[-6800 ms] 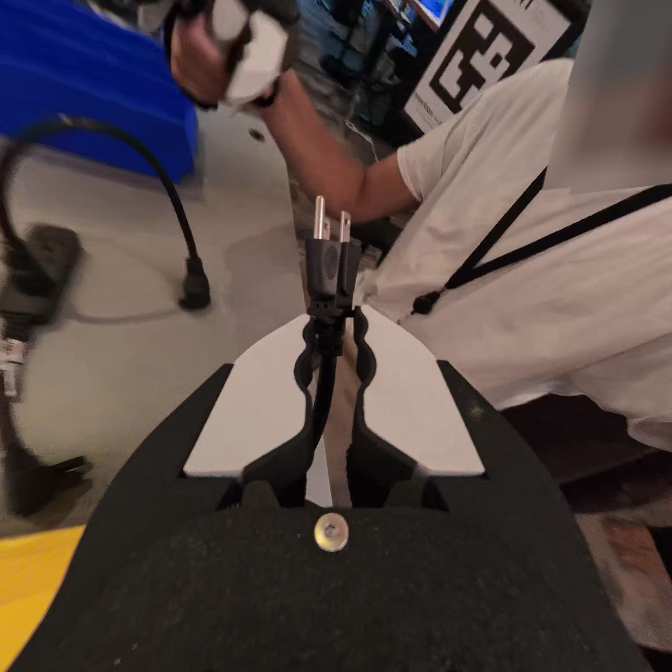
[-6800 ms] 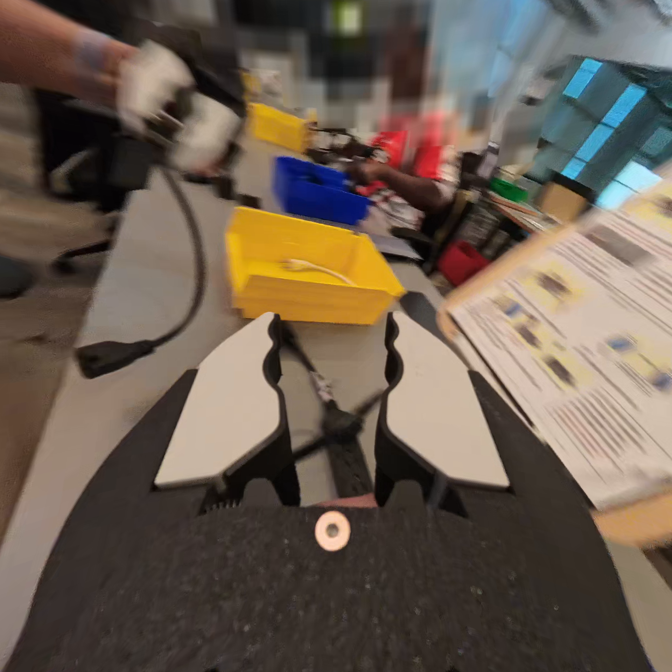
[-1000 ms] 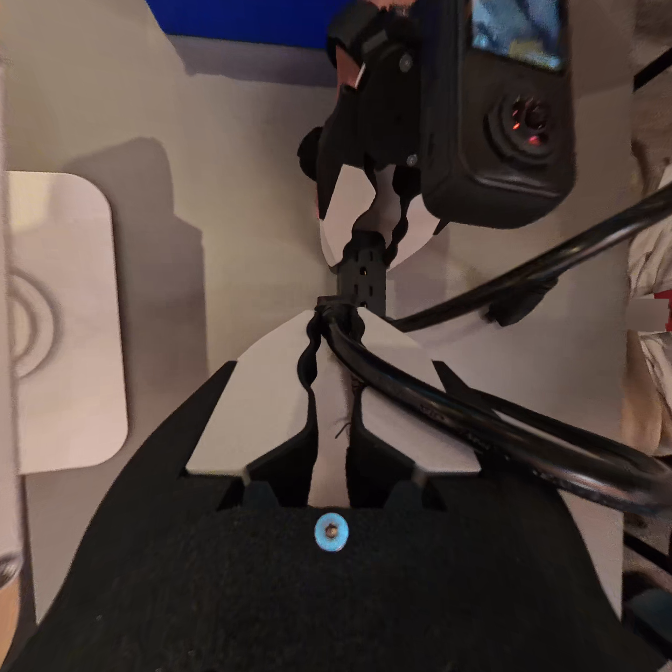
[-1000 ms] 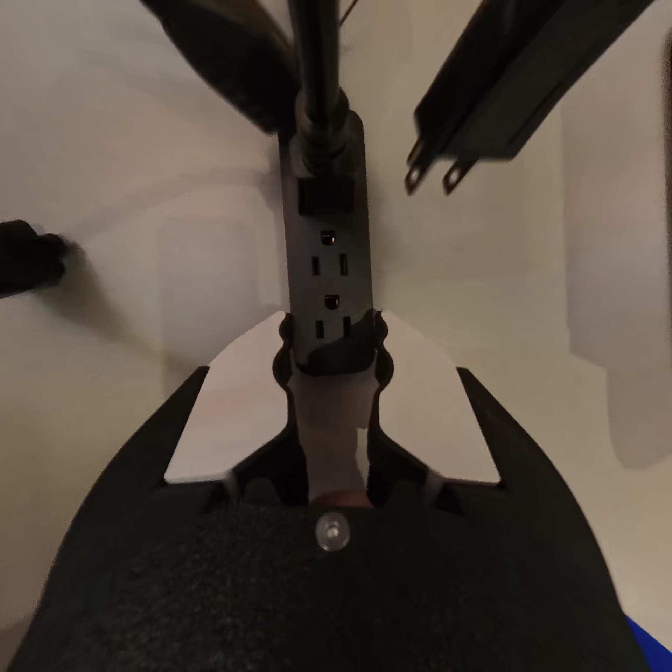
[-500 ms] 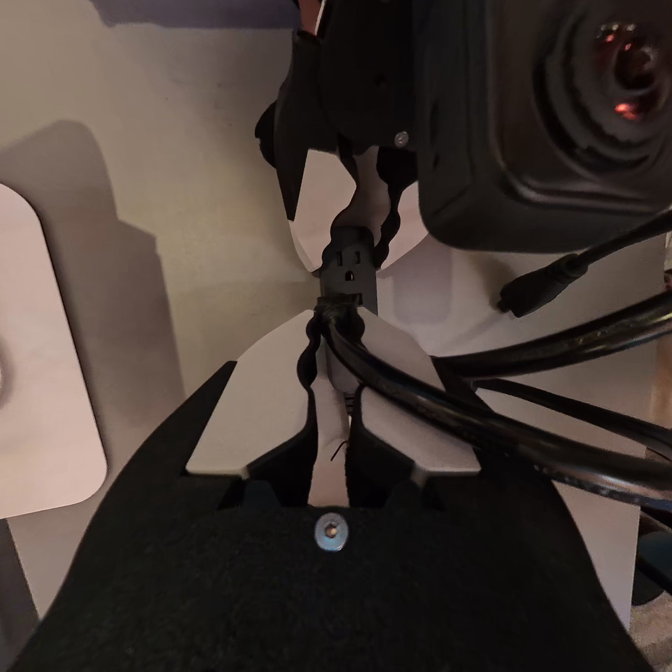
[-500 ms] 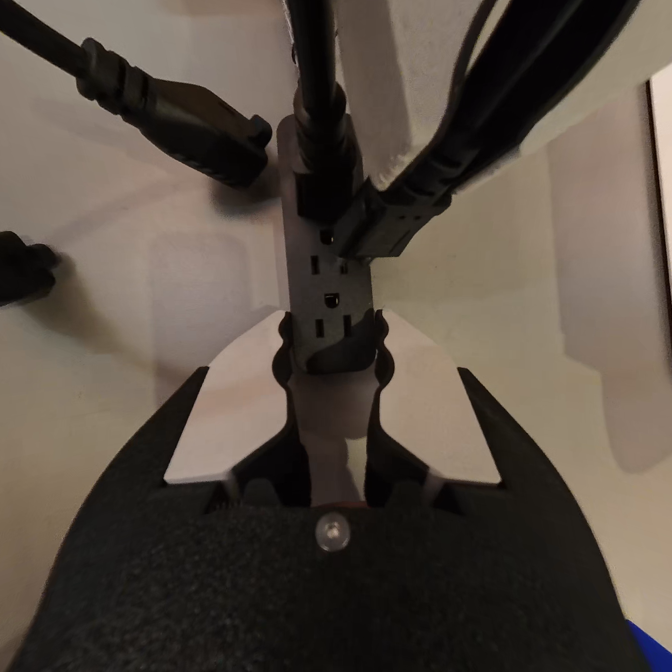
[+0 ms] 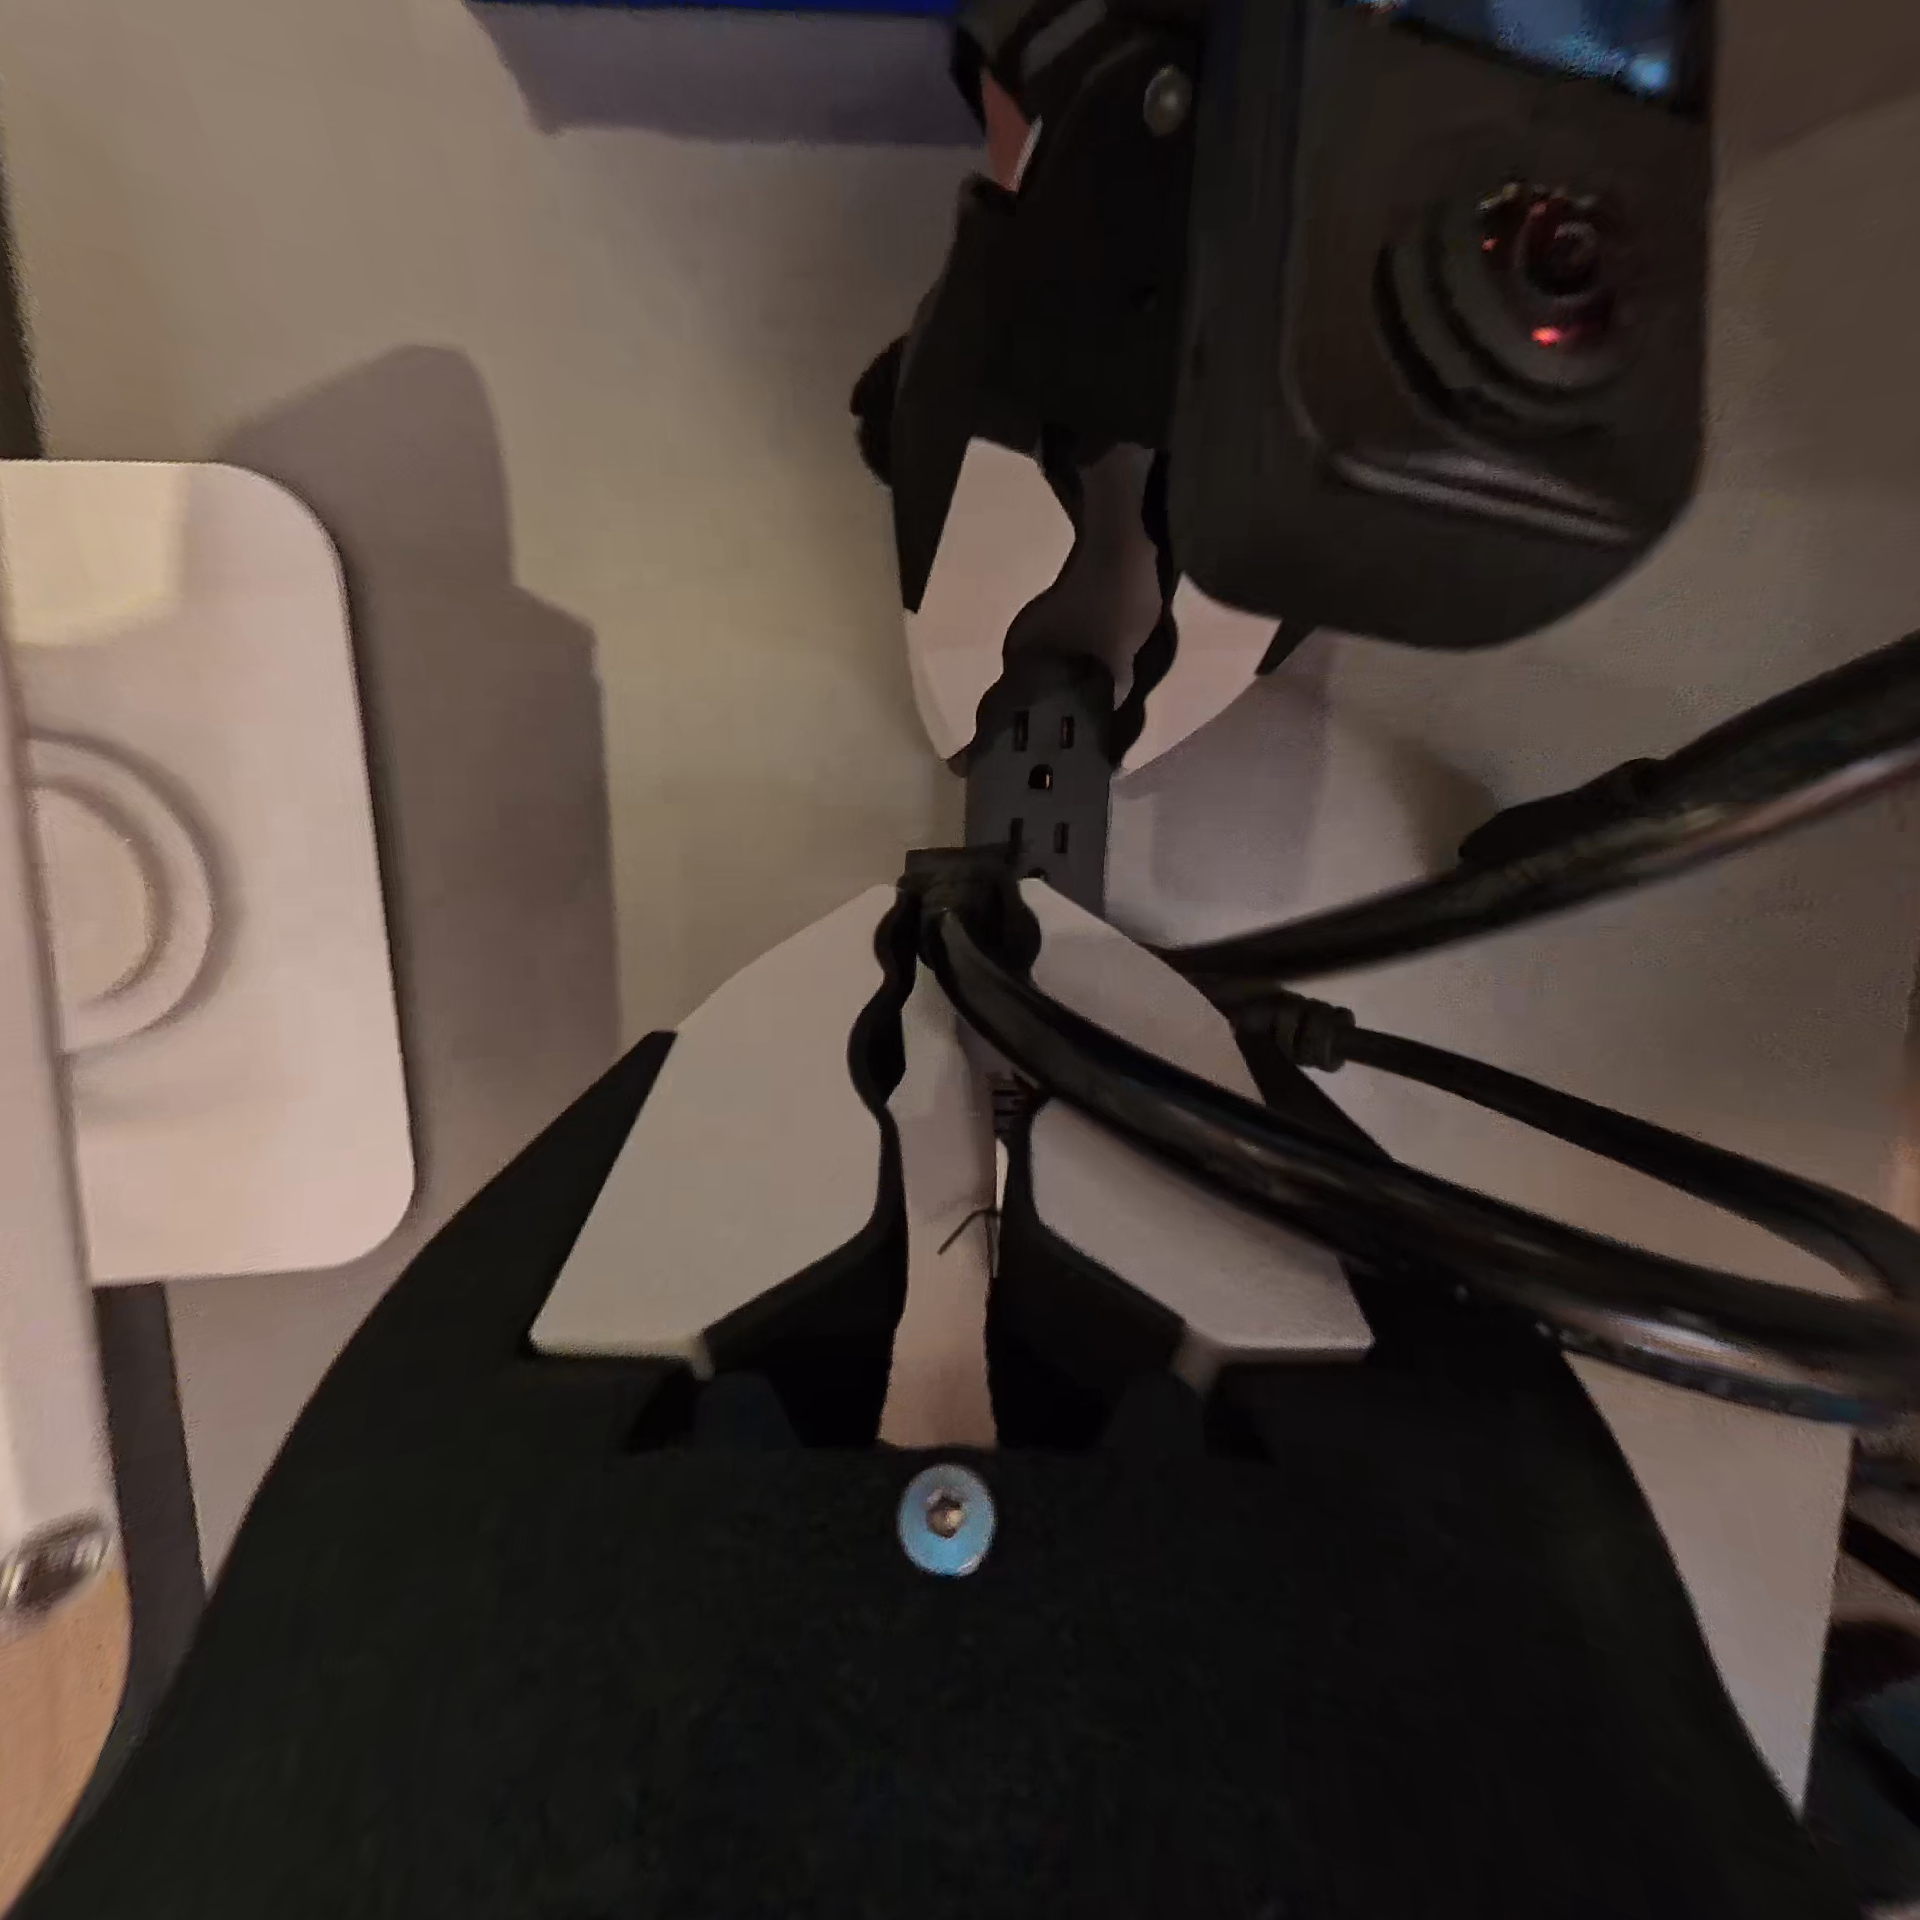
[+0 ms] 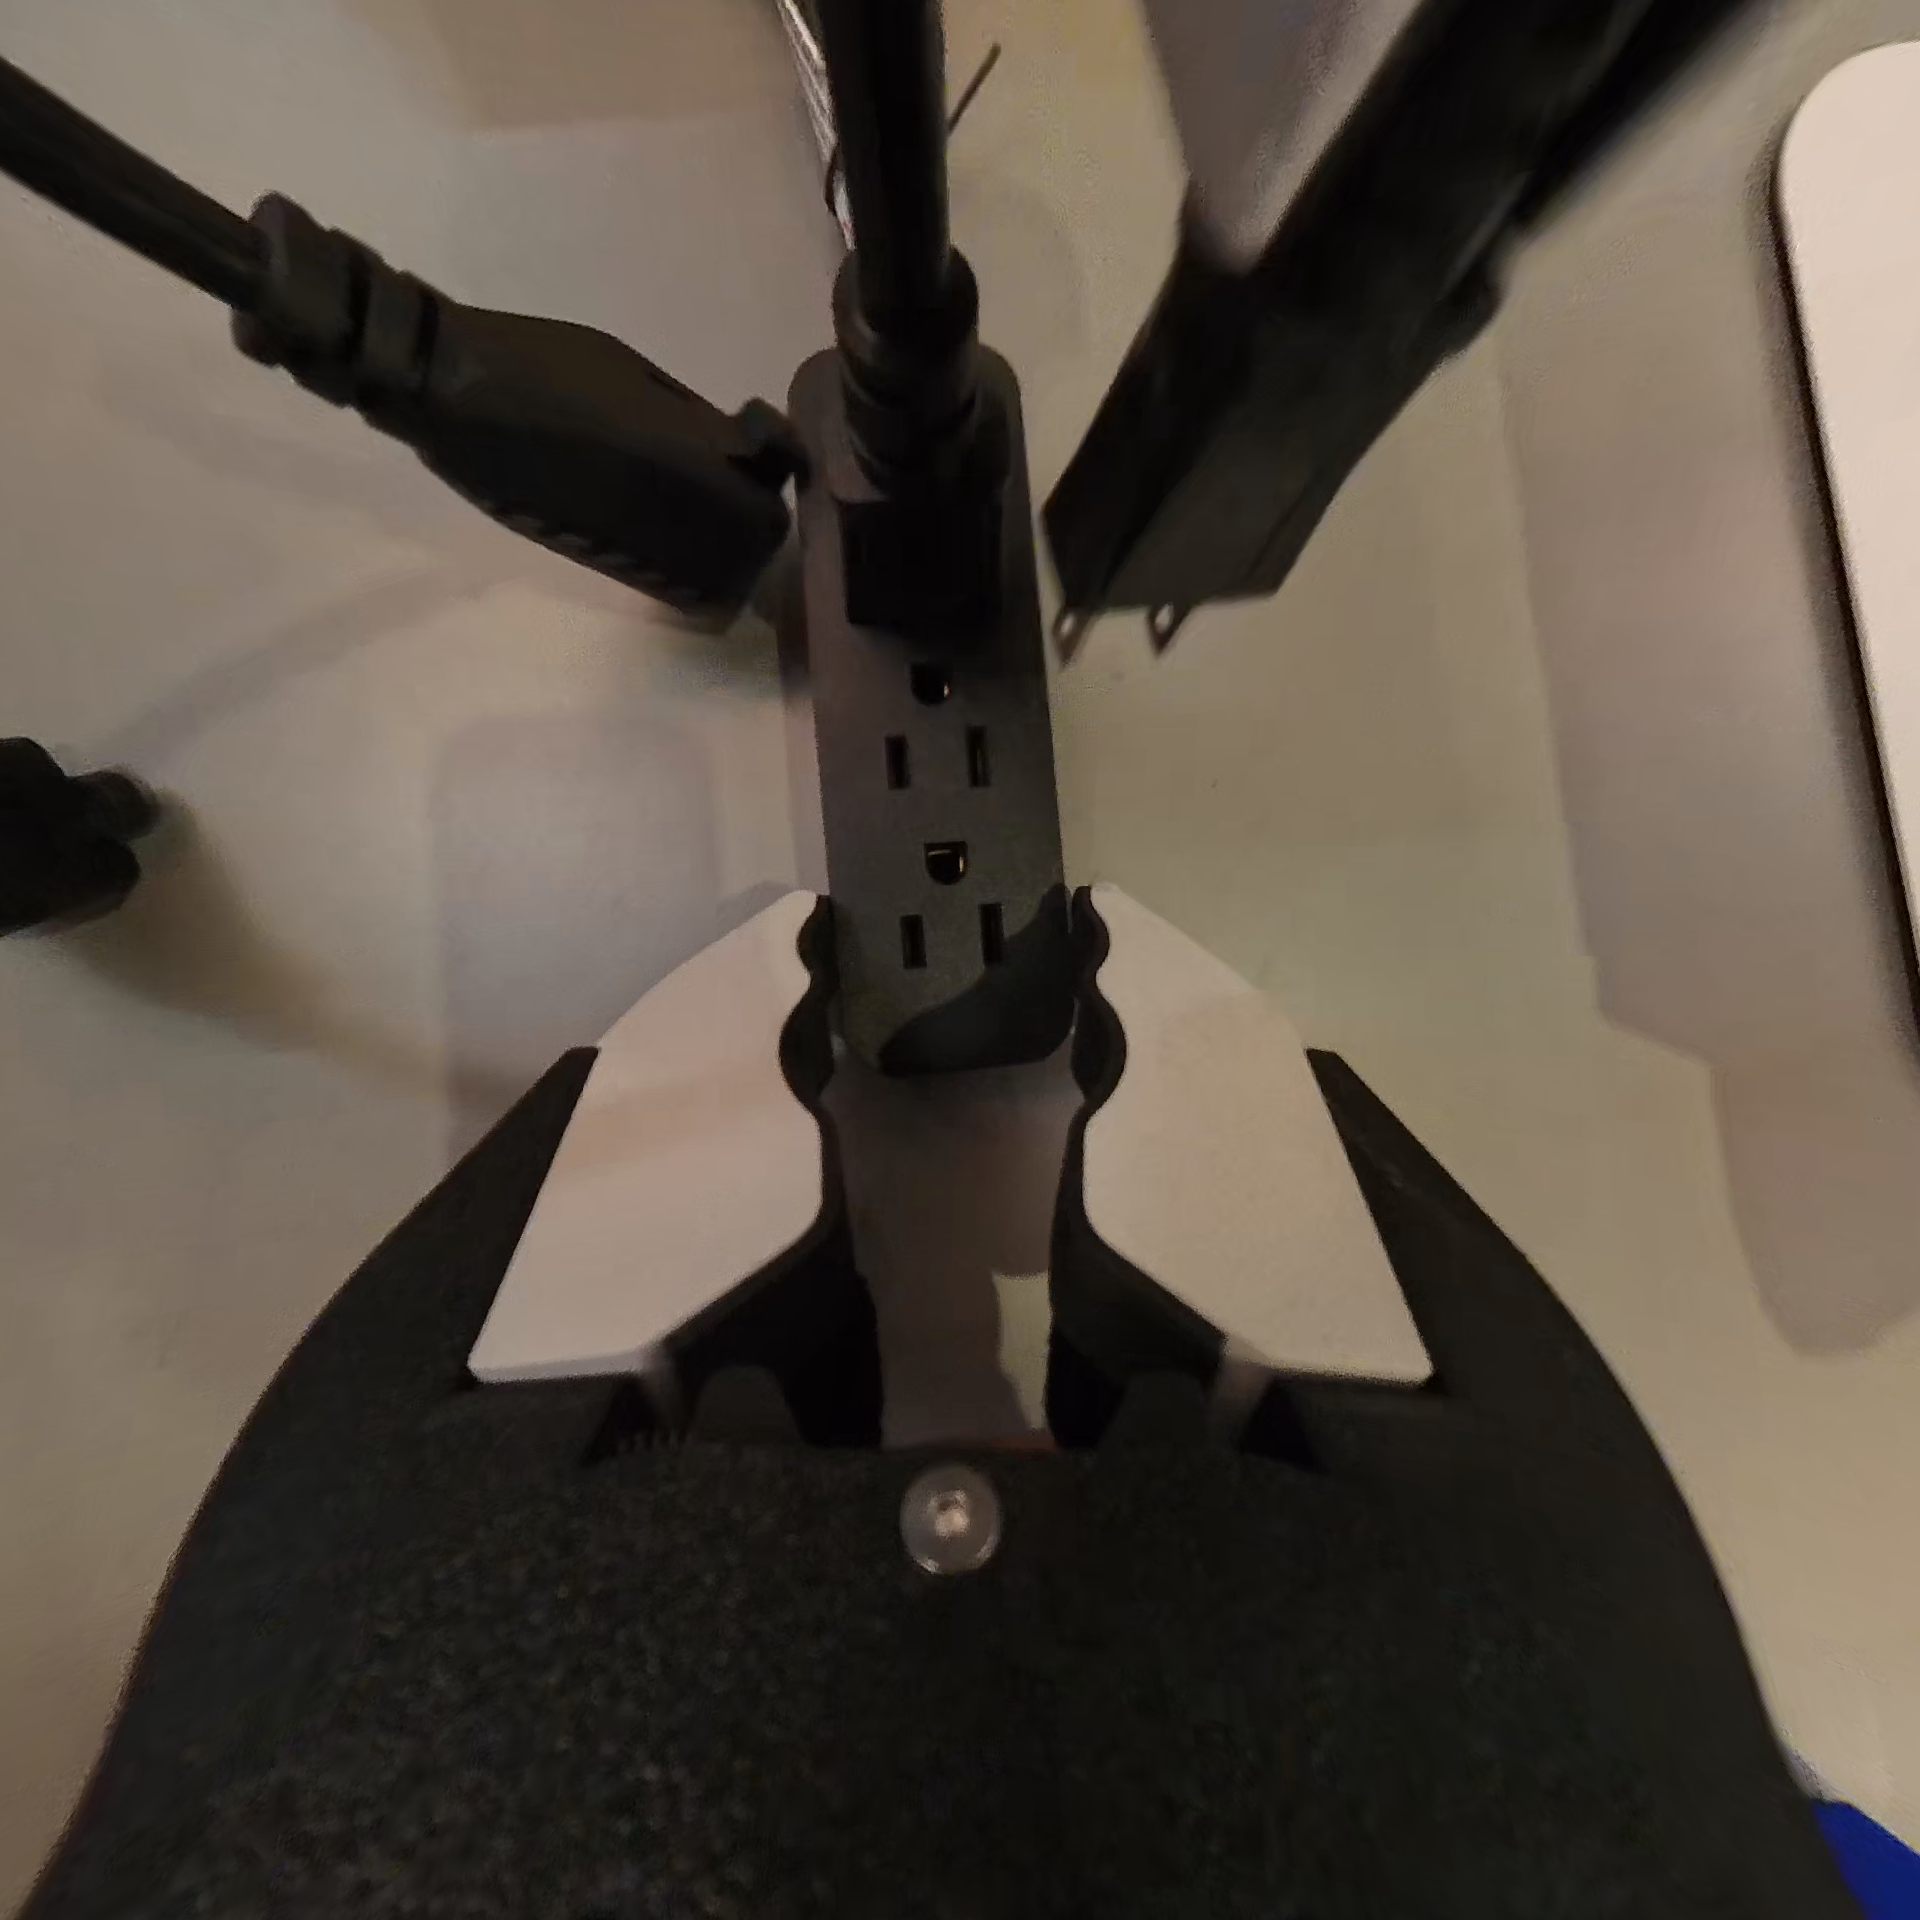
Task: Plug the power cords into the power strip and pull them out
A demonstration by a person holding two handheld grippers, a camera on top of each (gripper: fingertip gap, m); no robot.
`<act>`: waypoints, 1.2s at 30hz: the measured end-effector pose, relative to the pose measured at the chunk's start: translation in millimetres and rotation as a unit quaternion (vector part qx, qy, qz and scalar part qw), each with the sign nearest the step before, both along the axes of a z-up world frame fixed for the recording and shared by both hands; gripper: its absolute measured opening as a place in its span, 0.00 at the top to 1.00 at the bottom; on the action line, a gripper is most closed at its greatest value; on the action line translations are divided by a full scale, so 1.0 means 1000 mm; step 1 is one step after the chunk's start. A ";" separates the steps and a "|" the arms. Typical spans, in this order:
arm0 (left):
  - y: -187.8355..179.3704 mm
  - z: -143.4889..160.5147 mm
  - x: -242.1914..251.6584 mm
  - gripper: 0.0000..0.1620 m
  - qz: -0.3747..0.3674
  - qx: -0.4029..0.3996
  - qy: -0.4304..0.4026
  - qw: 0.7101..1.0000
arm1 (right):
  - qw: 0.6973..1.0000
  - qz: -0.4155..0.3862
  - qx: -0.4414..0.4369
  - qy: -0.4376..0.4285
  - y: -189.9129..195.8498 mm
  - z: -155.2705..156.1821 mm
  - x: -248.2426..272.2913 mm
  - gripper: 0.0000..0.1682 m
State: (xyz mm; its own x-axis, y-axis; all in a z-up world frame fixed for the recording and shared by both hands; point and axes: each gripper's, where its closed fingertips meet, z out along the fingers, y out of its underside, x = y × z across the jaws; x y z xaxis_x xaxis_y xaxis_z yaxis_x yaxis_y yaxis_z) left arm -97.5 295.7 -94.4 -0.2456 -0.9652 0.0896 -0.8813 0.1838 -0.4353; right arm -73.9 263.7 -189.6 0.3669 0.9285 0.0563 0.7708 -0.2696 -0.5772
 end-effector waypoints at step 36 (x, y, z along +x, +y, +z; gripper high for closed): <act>-0.177 0.092 -0.010 0.91 -0.037 0.022 -0.046 0.998 | 0.970 -0.002 0.063 0.233 -0.138 0.169 -0.051 0.85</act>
